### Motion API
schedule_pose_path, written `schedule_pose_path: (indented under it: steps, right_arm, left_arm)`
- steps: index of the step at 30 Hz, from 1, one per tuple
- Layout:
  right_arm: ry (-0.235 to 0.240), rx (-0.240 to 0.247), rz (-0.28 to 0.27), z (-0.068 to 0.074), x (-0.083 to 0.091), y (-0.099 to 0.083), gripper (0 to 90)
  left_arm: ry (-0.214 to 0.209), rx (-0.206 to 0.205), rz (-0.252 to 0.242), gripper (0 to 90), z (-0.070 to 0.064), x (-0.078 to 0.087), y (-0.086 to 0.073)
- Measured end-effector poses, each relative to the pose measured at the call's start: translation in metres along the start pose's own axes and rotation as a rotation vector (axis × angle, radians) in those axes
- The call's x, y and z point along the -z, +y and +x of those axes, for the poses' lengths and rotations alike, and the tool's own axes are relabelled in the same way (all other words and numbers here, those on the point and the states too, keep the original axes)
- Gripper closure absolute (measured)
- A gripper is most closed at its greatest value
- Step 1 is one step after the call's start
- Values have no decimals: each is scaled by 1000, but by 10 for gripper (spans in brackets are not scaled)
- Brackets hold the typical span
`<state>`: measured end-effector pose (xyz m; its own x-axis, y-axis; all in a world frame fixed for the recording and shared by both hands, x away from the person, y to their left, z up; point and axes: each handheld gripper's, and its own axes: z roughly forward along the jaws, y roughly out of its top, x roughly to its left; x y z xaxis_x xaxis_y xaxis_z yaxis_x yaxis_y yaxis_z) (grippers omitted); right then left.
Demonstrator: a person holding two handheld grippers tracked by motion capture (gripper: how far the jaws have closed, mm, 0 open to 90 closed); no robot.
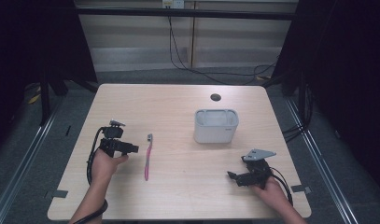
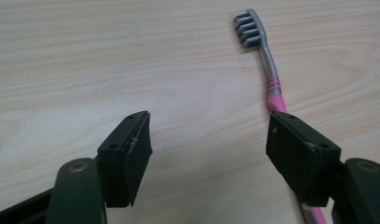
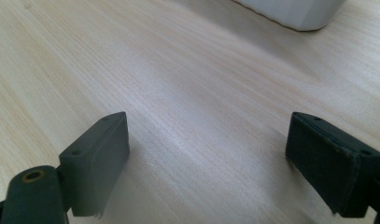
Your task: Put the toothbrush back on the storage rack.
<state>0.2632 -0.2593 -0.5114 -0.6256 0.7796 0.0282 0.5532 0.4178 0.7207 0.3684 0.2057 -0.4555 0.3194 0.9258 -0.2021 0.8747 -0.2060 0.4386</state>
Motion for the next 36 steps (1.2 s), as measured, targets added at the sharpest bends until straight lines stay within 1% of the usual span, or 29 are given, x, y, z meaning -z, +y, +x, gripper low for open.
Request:
schedule_pose_path:
  steps: [2, 5, 8, 10, 12, 13, 14, 15, 16, 18, 19, 20, 21, 23, 25, 26, 30, 31, 32, 34, 36]
  right_arm:
    - [0, 0, 0, 0, 0, 0, 131]
    - [0, 0, 1, 0, 0, 0, 131]
    - [0, 0, 0, 0, 0, 0, 131]
    - [0, 0, 0, 0, 0, 0, 131]
    - [0, 1, 0, 0, 0, 0, 131]
    - [0, 1, 0, 0, 0, 0, 131]
    - [0, 0, 0, 0, 0, 0, 131]
    - [0, -1, 0, 0, 0, 0, 131]
    - [0, 0, 0, 0, 0, 0, 131]
    - [0, 0, 0, 0, 0, 0, 131]
    - [0, 0, 0, 0, 0, 0, 131]
    - [0, -1, 1, 0, 0, 0, 131]
    - [0, -1, 0, 0, 0, 0, 131]
    - [0, 0, 0, 0, 0, 0, 131]
    - [0, 0, 0, 0, 0, 0, 130]
    - [0, -1, 1, 0, 0, 0, 131]
    - [0, 0, 0, 0, 0, 0, 131]
    - [0, 0, 0, 0, 0, 0, 131]
    - [0, -1, 0, 0, 0, 0, 131]
    - [0, 0, 0, 0, 0, 0, 131]
    - [0, 0, 0, 0, 0, 0, 131]
  left_arm:
    - [-1, 15, 2, 321, -2, -1, 2]
    - [-25, 56, 15, 365, -5, -3, 6]
    - [-37, 69, 28, 389, -9, -4, 9]
    - [-41, 59, 35, 415, -11, -6, 12]
    - [-41, 61, 37, 439, -13, -7, 13]
    - [-37, 51, 41, 450, -15, -8, 14]
    - [-41, 58, 53, 467, -18, -9, 16]
    - [-40, 46, 54, 480, -19, -10, 18]
    - [-44, 55, 58, 492, -22, -11, 19]
    - [-45, 53, 66, 516, -23, -12, 20]
    - [-50, 51, 88, 528, -27, -14, 22]
    - [-49, 48, 99, 536, -29, -15, 24]
    - [-45, 62, 105, 550, -32, -17, 25]
    - [-47, 76, 120, 563, -35, -19, 27]
    - [-45, 72, 128, 574, -37, -21, 29]
    - [-42, 82, 130, 579, -39, -22, 30]
    - [-32, 72, 139, 605, -42, -27, 32]
    - [-29, 72, 152, 617, -45, -30, 33]
    - [-21, 63, 161, 620, -46, -31, 33]
    - [-6, 60, 165, 625, -49, -34, 33]
    - [0, 64, 167, 627, -50, -37, 33]
